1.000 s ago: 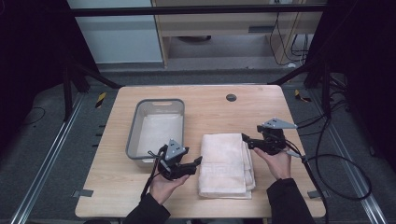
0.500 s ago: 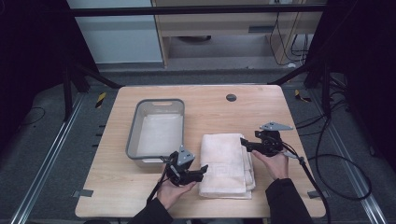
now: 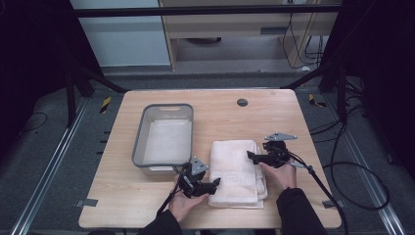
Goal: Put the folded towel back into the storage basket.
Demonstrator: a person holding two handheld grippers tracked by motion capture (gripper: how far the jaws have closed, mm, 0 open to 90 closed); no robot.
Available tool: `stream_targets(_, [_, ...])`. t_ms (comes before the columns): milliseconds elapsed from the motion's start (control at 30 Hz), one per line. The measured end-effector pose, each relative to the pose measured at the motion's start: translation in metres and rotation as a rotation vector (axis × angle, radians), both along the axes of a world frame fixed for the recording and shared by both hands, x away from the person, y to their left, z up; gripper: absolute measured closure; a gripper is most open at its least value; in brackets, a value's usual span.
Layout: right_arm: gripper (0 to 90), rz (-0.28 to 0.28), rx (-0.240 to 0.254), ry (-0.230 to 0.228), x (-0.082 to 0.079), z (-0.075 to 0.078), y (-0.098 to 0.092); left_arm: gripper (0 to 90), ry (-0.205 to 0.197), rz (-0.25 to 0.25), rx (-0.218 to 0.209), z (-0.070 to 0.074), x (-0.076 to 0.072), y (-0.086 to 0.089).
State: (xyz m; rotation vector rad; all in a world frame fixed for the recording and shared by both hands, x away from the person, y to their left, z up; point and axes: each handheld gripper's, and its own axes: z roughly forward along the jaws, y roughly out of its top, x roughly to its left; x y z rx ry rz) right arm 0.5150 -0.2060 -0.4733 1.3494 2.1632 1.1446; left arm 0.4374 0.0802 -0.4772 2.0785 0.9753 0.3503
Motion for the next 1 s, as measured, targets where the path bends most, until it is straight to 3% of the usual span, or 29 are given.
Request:
stream_targets(267, [22.8, -0.003, -0.025, 0.037, 0.001, -0.010, 0.004, 31.2, 0.023, -0.001, 0.023, -0.013, 0.000, -0.007])
stream_targets(467, [23.5, -0.009, -0.022, 0.076, 0.002, -0.015, 0.006, 32.0, 0.070, 0.002, 0.017, -0.016, 0.003, -0.007])
stream_targets(533, [23.5, -0.005, -0.030, 0.077, 0.004, -0.017, 0.005, 34.3, 0.068, -0.004, 0.024, -0.016, 0.002, -0.008])
stream_targets(733, [23.7, -0.012, -0.004, 0.108, 0.005, -0.021, 0.005, 37.5, 0.074, 0.000, 0.008, -0.019, 0.002, -0.009])
stream_targets(833, [24.3, -0.019, 0.038, 0.141, 0.007, -0.023, 0.003, 40.2, 0.085, -0.006, -0.006, -0.020, 0.002, -0.009])
stream_targets(1000, [33.6, -0.010, 0.073, 0.177, 0.008, -0.024, 0.003, 46.4, 0.117, -0.019, -0.043, -0.022, 0.004, -0.007])
